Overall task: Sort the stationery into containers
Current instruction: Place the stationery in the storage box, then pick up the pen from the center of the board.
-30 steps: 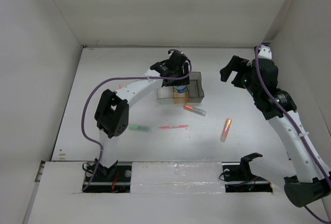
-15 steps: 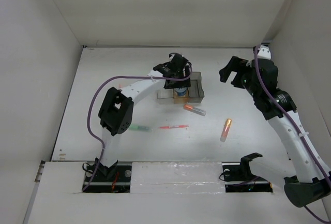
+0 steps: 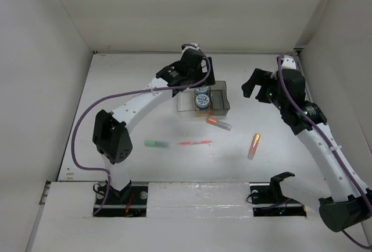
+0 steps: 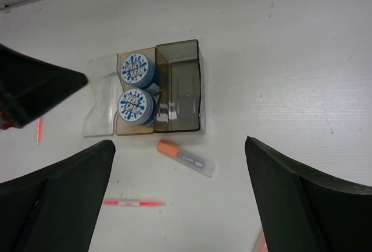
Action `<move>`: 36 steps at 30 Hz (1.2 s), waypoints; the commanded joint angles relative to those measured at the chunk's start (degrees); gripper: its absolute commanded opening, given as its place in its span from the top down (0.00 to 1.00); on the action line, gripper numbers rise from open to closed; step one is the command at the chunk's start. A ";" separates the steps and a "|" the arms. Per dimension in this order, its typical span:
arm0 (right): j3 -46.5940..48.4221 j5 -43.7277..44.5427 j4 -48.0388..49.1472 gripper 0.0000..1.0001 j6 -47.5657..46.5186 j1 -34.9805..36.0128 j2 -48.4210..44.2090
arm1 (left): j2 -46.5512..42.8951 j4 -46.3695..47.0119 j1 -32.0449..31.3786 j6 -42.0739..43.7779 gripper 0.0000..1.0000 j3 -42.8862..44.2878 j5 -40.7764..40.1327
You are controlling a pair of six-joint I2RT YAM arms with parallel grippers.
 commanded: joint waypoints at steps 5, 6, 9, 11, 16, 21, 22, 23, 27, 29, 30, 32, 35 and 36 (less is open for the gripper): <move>-3.29 17.95 -3.36 0.00 14.70 1.27 -1.14 | -11.76 -6.25 4.82 -1.75 0.00 -2.18 -6.58; -6.53 21.80 -3.36 0.00 16.11 1.88 -2.28 | -12.91 -6.78 5.35 -1.75 0.00 -2.89 -7.99; -12.07 22.55 -2.84 0.00 19.90 1.28 -5.54 | -16.96 -10.55 5.35 -1.14 0.00 -4.65 -13.00; -15.51 18.79 -1.09 0.00 20.79 -0.30 -5.55 | -19.76 -13.70 5.35 -1.13 0.00 -7.18 -15.72; -23.17 15.32 -1.31 0.00 26.04 -3.56 -0.46 | -28.20 -13.65 11.14 -2.63 0.00 -16.67 -15.40; -24.40 17.27 -5.90 0.00 28.07 -3.56 0.44 | -35.42 -11.53 15.46 0.97 0.00 -26.34 -12.21; -24.40 16.58 -6.43 0.00 28.08 -3.56 -0.27 | -36.56 -11.53 15.46 0.97 0.00 -27.14 -13.70; -24.40 15.96 -8.00 0.00 28.86 -3.56 -1.23 | -37.18 -11.53 15.46 1.50 0.00 -28.02 -13.72; -28.69 12.28 -8.63 0.07 29.40 -3.56 -6.15 | -38.06 -9.51 15.46 2.64 0.00 -31.37 -13.11; -29.85 10.43 -8.63 0.09 29.40 -3.56 -7.30 | -39.46 -9.51 15.46 2.64 0.00 -31.37 -12.49; -29.85 9.81 -7.94 0.11 29.40 -3.56 -7.30 | -40.16 -9.51 15.46 2.64 0.00 -32.07 -12.49; -30.38 7.96 -7.93 0.11 29.40 -3.56 -4.60 | -42.88 -8.81 15.46 2.64 0.00 -32.60 -11.87; -30.38 3.92 -6.71 0.11 29.40 -3.56 1.72 | -45.00 -8.28 15.46 2.64 0.00 -33.22 -11.87; -30.38 3.30 -6.00 0.11 28.53 -3.56 3.32 | -45.79 -8.28 15.46 2.64 0.00 -33.22 -12.57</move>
